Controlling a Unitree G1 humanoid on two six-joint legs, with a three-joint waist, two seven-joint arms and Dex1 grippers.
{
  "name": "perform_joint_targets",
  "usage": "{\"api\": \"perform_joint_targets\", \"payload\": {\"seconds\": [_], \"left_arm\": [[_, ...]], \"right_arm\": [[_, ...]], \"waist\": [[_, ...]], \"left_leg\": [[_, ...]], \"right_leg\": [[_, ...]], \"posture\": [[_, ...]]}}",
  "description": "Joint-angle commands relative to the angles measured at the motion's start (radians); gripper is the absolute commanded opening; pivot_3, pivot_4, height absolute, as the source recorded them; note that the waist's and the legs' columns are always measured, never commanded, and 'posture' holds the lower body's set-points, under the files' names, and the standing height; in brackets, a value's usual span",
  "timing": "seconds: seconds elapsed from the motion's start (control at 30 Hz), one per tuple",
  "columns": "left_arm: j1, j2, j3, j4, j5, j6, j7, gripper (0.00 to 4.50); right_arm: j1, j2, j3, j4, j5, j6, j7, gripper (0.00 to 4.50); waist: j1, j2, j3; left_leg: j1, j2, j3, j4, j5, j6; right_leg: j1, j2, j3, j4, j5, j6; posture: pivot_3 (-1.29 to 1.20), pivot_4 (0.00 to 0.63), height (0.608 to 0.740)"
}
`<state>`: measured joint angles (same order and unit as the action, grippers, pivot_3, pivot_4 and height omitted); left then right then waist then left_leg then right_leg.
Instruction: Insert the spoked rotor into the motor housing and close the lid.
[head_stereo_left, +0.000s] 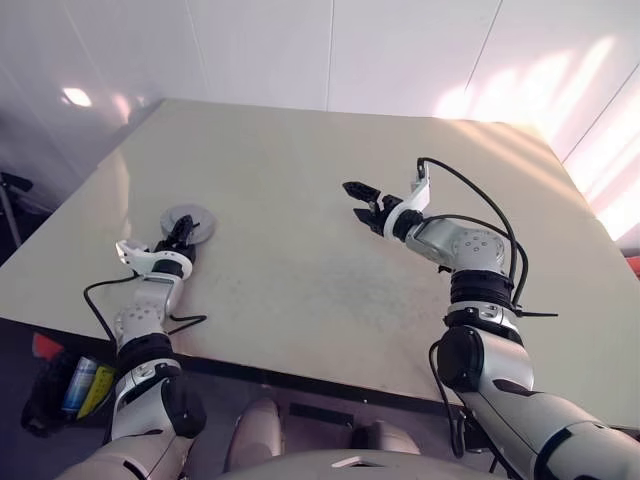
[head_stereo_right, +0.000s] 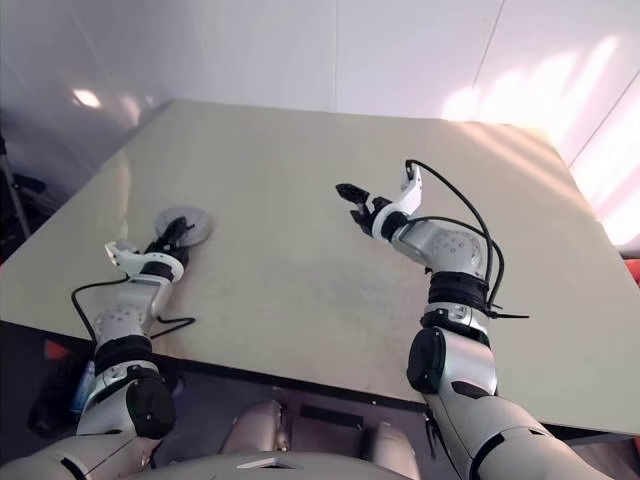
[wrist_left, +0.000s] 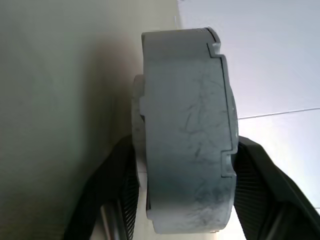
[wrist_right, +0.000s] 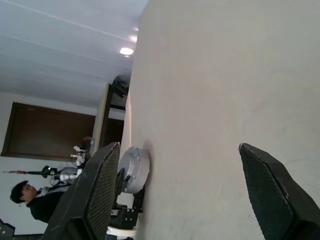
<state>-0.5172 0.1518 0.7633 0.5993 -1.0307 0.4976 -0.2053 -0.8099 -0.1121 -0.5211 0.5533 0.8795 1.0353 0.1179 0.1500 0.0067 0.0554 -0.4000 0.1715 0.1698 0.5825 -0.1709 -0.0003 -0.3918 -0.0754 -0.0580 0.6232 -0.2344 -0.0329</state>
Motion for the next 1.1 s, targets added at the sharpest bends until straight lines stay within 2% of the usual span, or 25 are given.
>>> {"api": "perform_joint_targets", "payload": {"seconds": [0.03, 0.2, 0.27, 0.33, 0.43, 0.67, 0.77, 0.83, 1.1], "left_arm": [[-0.039, 0.021, 0.005, 0.000, -0.010, -0.025, -0.037, 2.15], [-0.044, 0.039, 0.007, 0.033, 0.000, -0.054, -0.070, 2.15], [-0.046, 0.047, 0.005, 0.044, 0.009, -0.068, -0.084, 2.90], [-0.052, 0.055, 0.010, 0.061, 0.022, -0.098, -0.078, 3.43], [-0.072, 0.073, 0.036, 0.130, 0.071, -0.229, -0.019, 4.38], [-0.091, 0.159, 0.071, 0.334, 0.160, -0.481, 0.154, 4.38], [-0.080, 0.205, 0.071, 0.413, 0.201, -0.567, 0.253, 4.38], [-0.070, 0.225, 0.059, 0.448, 0.231, -0.605, 0.311, 4.38], [-0.043, 0.282, 0.029, 0.517, 0.339, -0.715, 0.462, 4.38]], "right_arm": [[-0.029, -0.009, 0.006, -0.003, -0.001, -0.014, 0.023, 4.34], [-0.029, -0.010, 0.006, 0.001, -0.010, -0.014, 0.029, 4.34], [-0.029, -0.010, 0.006, 0.002, -0.013, -0.013, 0.030, 4.38], [-0.029, -0.011, 0.008, 0.003, -0.017, -0.015, 0.031, 4.38], [-0.028, -0.011, 0.017, 0.006, -0.036, -0.028, 0.028, 4.38], [-0.035, -0.014, 0.025, 0.020, -0.054, -0.038, 0.038, 4.38], [-0.039, -0.018, 0.029, 0.028, -0.063, -0.041, 0.044, 4.38], [-0.042, -0.020, 0.030, 0.037, -0.068, -0.043, 0.050, 4.38], [-0.046, -0.024, 0.035, 0.050, -0.078, -0.040, 0.065, 4.38]], "waist": [[-0.001, 0.000, 0.000], [-0.001, 0.000, 0.000], [-0.001, 0.000, 0.000], [-0.001, 0.000, 0.000], [-0.001, 0.000, 0.000], [-0.058, 0.001, 0.000], [-0.081, 0.003, -0.002], [-0.099, 0.004, -0.003], [-0.143, 0.009, -0.006]], "left_leg": [[0.002, 0.000, 0.000, 0.000, 0.000, 0.000], [0.006, 0.000, 0.000, -0.001, 0.000, -0.001], [0.007, 0.000, 0.000, -0.001, 0.000, -0.001], [0.007, 0.001, 0.000, -0.001, 0.001, -0.001], [0.013, 0.001, 0.000, -0.002, 0.001, -0.002], [0.038, 0.001, 0.003, -0.011, 0.004, -0.007], [0.042, 0.001, 0.004, -0.015, 0.005, -0.009], [0.051, 0.002, 0.004, -0.020, 0.005, -0.009], [0.058, 0.010, 0.001, -0.020, -0.006, -0.019]], "right_leg": [[0.001, 0.000, 0.000, 0.000, 0.000, 0.000], [0.004, 0.000, 0.000, 0.000, 0.000, 0.000], [0.005, 0.000, 0.000, 0.000, 0.000, 0.000], [0.005, 0.000, 0.000, 0.000, 0.000, -0.001], [0.009, 0.000, 0.000, 0.000, 0.001, -0.001], [0.026, 0.000, 0.003, -0.001, -0.005, -0.001], [0.026, 0.000, 0.003, -0.001, -0.004, -0.003], [0.026, 0.000, 0.003, -0.001, -0.004, -0.004], [0.016, 0.009, 0.003, 0.000, -0.004, -0.013]], "posture": [[0.00, 0.000, 0.740], [0.00, 0.000, 0.740], [0.00, 0.000, 0.740], [0.00, 0.000, 0.740], [0.00, 0.000, 0.740], [0.00, 0.000, 0.740], [0.00, 0.000, 0.740], [0.00, 0.000, 0.740], [0.00, 0.000, 0.740]]}}
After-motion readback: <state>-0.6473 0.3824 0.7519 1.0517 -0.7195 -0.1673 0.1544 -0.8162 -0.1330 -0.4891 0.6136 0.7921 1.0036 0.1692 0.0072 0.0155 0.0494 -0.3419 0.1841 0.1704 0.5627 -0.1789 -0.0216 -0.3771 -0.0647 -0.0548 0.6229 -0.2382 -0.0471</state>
